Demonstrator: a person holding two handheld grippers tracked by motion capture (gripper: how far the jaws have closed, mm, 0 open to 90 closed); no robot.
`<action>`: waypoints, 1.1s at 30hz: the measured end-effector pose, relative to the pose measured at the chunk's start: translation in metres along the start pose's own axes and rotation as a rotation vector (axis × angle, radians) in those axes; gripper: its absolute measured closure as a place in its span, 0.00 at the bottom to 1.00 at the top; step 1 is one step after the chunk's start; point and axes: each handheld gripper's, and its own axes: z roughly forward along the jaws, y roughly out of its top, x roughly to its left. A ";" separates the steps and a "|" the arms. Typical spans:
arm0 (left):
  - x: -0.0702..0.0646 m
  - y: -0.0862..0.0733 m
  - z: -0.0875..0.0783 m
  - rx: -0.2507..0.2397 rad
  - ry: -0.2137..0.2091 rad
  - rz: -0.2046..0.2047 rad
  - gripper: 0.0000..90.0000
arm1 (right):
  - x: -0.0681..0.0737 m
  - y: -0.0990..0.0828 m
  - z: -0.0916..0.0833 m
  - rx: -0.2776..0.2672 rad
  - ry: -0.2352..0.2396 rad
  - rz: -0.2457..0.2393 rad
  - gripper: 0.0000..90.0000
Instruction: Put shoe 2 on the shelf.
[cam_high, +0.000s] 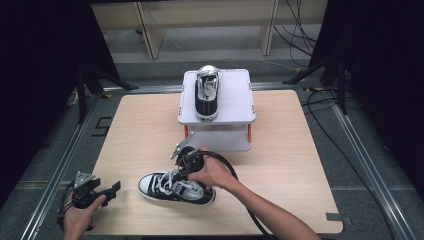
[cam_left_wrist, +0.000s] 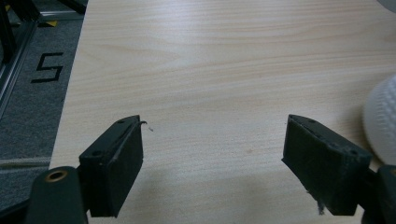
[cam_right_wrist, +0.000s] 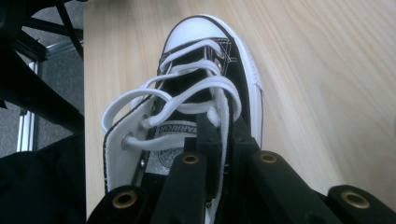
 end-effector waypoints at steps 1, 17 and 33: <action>0.000 0.000 0.001 -0.003 -0.001 0.000 0.22 | -0.001 -0.002 -0.004 -0.001 -0.004 -0.009 0.98; -0.001 0.000 0.000 0.002 0.002 0.001 0.22 | -0.002 -0.048 -0.114 -0.092 -0.072 0.037 0.98; 0.000 -0.001 0.002 -0.001 0.008 -0.011 0.22 | -0.016 -0.098 -0.206 -0.187 -0.181 0.177 0.97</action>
